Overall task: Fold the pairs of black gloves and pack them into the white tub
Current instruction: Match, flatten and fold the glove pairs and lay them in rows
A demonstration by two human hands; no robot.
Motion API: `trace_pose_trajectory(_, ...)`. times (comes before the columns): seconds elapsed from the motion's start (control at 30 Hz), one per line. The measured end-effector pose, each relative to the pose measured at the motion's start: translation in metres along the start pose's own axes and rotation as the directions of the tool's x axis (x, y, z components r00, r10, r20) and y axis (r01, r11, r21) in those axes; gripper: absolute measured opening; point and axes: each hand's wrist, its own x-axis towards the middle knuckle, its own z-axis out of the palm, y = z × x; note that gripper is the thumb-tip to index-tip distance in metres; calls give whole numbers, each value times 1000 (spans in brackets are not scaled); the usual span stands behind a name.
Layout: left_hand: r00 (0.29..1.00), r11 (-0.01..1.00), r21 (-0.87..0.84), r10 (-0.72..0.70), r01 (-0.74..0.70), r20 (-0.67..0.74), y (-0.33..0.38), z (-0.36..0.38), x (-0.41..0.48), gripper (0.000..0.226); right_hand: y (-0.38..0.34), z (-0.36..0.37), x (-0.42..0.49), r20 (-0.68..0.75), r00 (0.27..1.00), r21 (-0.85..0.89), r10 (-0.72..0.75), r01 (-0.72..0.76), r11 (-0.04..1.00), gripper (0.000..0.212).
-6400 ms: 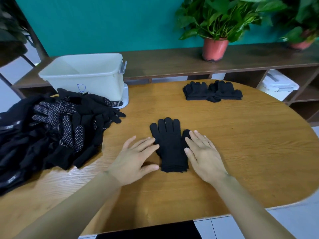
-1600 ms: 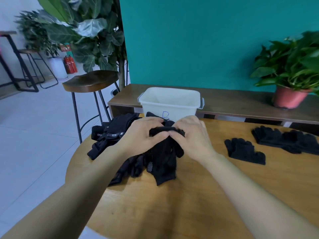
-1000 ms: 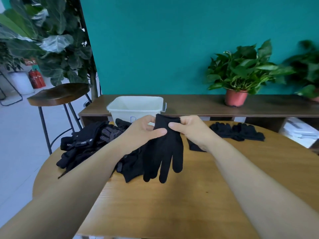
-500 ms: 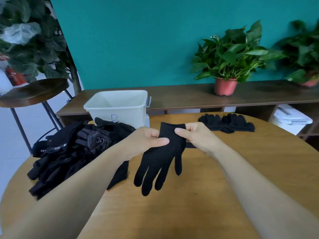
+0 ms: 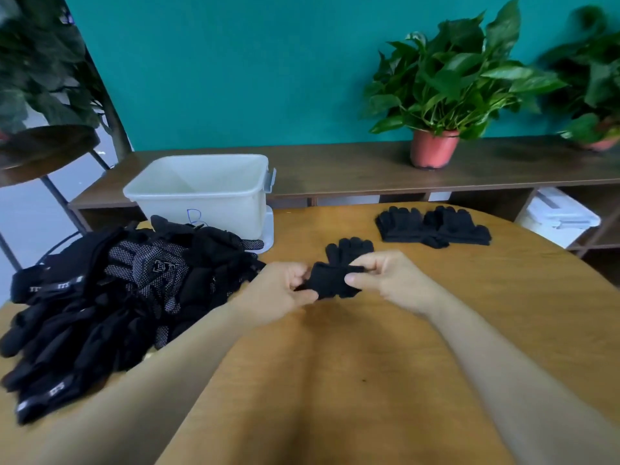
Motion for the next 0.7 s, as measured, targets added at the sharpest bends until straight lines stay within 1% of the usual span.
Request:
trace_pose_trajectory(0.07,999,1000,16,-21,20,29,-19,21,-16,34,19,15,-15,56,998,-15,34,-33,999,11)
trace_pose_trajectory(0.1,999,999,24,-27,26,39,-28,30,-24,36,27,23,-23,76,996,-8,51,-51,999,11)
trace_pose_trajectory(0.2,999,989,148,-31,26,28,-50,54,-47,14,48,45,-47,128,988,3,82,-83,997,17)
trace_pose_trajectory(0.27,999,970,241,28,-36,33,-60,64,-62,14,60,61,-63,145,987,-34,70,-66,997,15)
trace_pose_trajectory(0.3,996,961,265,71,-82,52,-64,68,-68,17,66,68,-71,130,989,-103,66,-53,993,18)
trace_pose_trajectory(0.33,991,951,280,112,-128,73,-68,71,-73,24,70,75,-78,106,993,-212,46,-22,977,24)
trace_pose_trajectory(0.37,986,943,290,141,-161,87,-70,73,-79,34,72,79,-84,92,996,-336,14,17,942,27)
trace_pose_trajectory(0.43,979,934,297,179,-199,94,-73,73,-88,45,74,86,-96,106,991,-487,-87,128,864,26)
trace_pose_trajectory(0.47,977,935,284,195,-213,92,-75,72,-91,50,74,89,-100,124,988,-532,-94,146,834,29)
trace_pose_trajectory(0.5,976,941,261,203,-216,77,-77,70,-93,54,72,91,-103,136,988,-547,-72,136,826,33)
trace_pose_trajectory(0.53,978,947,244,203,-208,46,-77,68,-92,57,72,92,-105,138,989,-532,-42,110,840,38)
trace_pose_trajectory(0.57,982,951,247,189,-184,4,-76,67,-91,58,70,91,-106,121,992,-475,-31,85,876,40)
trace_pose_trajectory(0.6,984,951,268,171,-154,-42,-74,66,-89,58,67,90,-104,77,996,-404,-39,67,912,41)
trace_pose_trajectory(0.63,985,947,297,153,-123,-82,-70,67,-85,56,63,90,-100,17,998,-368,-61,63,927,43)
trace_pose_trajectory(0.67,984,940,326,145,-103,-107,-66,69,-81,53,59,90,-94,-41,995,-390,-86,64,919,43)
trace_pose_trajectory(0.7,984,928,360,142,-94,-110,-62,73,-77,51,57,92,-87,-79,991,-475,-111,61,878,44)
